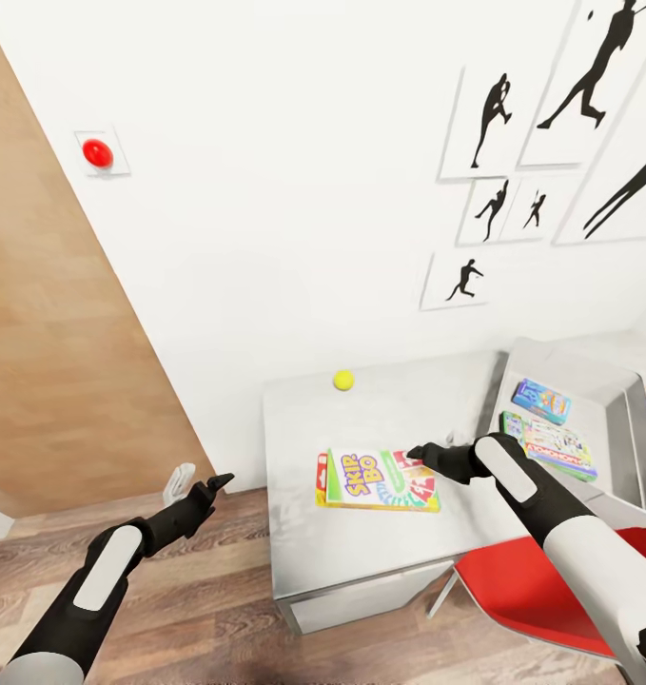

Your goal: Put all the toys in the child's room - the three board games (two on the bed and one on the table), the two jigsaw puzzles on the table, and the tennis ball on the table - inside the toy box on the table in the child's room.

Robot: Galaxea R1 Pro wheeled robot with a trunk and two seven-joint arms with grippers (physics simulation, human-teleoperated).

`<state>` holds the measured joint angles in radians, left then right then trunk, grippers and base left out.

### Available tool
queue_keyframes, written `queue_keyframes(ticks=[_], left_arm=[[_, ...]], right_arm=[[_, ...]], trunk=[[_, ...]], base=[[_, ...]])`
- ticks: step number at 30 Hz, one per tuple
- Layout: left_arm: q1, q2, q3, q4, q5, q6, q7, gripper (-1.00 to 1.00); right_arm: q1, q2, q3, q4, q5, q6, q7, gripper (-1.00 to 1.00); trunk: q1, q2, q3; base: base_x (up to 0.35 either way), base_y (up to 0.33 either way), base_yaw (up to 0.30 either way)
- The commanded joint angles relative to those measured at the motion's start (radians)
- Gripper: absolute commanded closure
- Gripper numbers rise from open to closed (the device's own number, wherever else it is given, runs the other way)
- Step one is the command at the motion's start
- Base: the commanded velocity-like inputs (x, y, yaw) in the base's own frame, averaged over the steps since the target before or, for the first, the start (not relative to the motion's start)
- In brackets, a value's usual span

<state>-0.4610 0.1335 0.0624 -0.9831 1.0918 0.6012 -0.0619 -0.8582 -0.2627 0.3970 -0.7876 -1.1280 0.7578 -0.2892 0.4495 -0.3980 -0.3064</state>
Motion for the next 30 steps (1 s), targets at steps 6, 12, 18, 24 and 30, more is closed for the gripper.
queue_keyframes(ticks=[6,12,18,24,30], left_arm=[[-0.001,0.000,0.002,0.000,0.000,0.006,-0.003,-1.00],[-0.001,0.000,0.002,0.000,0.000,0.006,-0.003,-1.00],[-0.001,0.000,0.002,0.000,0.000,0.006,-0.003,-1.00],[-0.001,-0.001,0.002,0.000,0.000,0.006,-0.003,-1.00],[-0.001,-0.001,0.002,0.000,0.000,0.006,-0.003,-1.00]], right_arm=[[-0.001,-0.002,0.003,0.000,-0.009,0.001,-0.009,-1.00],[-0.001,-0.002,0.001,0.000,-0.009,0.001,-0.009,-1.00],[0.000,-0.002,0.000,0.001,-0.009,0.001,-0.008,-1.00],[0.000,-0.002,-0.001,0.001,-0.009,0.001,-0.008,-1.00],[0.001,-0.003,-0.001,0.001,-0.009,0.001,-0.008,-1.00]], trunk=[[0.001,-0.002,-0.011],[0.001,-0.002,-0.020],[0.001,-0.002,-0.028],[0.001,-0.002,-0.032],[0.001,-0.002,-0.033]], base=[[0.000,0.000,0.000],[0.000,0.000,0.000],[0.000,0.000,0.000],[0.000,0.000,0.000],[0.000,0.000,0.000]])
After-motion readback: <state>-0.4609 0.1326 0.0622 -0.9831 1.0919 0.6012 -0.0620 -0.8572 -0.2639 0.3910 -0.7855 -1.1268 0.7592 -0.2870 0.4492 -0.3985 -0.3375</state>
